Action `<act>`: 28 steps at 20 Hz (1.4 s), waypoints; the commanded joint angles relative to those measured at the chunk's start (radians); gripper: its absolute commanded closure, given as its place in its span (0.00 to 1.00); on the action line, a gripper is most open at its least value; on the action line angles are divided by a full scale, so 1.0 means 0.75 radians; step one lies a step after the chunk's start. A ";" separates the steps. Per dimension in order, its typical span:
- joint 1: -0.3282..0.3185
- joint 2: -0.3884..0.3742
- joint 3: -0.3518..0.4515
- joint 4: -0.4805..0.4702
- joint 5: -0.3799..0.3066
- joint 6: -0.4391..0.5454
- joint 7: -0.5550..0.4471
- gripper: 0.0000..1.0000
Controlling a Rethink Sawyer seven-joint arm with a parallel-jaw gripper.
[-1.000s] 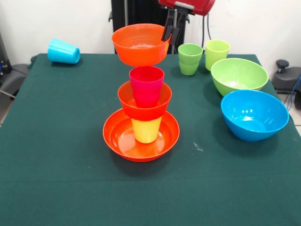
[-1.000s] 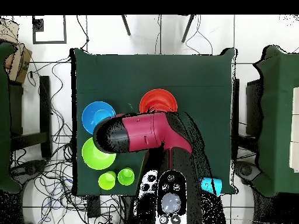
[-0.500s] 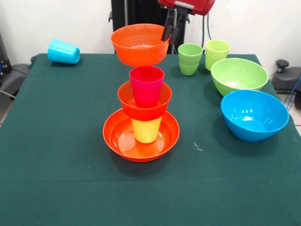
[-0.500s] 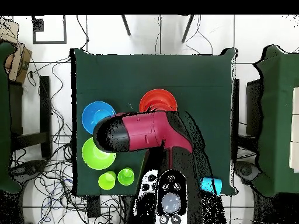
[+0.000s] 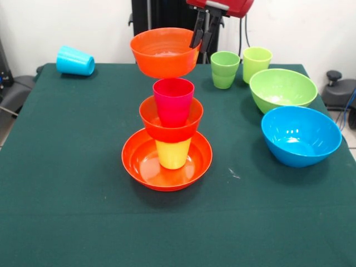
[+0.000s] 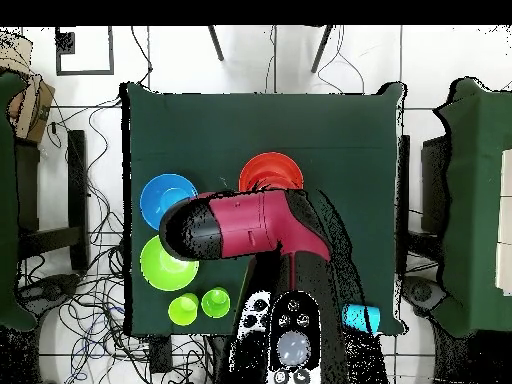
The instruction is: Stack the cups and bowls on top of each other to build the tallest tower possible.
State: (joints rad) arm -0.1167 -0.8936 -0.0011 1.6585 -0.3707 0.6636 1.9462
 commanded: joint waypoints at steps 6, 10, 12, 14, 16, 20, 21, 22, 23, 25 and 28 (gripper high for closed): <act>0.028 0.070 0.041 -0.075 -0.005 0.015 0.106 1.00; 0.029 0.077 0.042 -0.083 -0.004 0.016 0.105 1.00; 0.030 0.080 0.041 -0.083 -0.003 0.012 0.105 1.00; 0.032 0.089 0.040 -0.083 -0.001 -0.002 0.112 1.00; 0.033 0.100 0.039 -0.078 -0.001 -0.025 0.123 1.00; 0.037 0.111 0.033 -0.071 0.000 -0.052 0.137 1.00; 0.042 0.112 0.029 -0.075 -0.002 -0.049 0.140 1.00; 0.046 0.113 0.026 -0.079 -0.004 -0.046 0.143 1.00; 0.052 0.114 0.021 -0.082 -0.007 -0.041 0.146 1.00; 0.063 0.105 0.011 -0.091 -0.008 -0.016 0.145 1.00; 0.066 0.099 0.008 -0.096 -0.002 0.003 0.136 1.00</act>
State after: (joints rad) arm -0.0910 -0.8320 -0.0151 1.6301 -0.3701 0.6636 1.9462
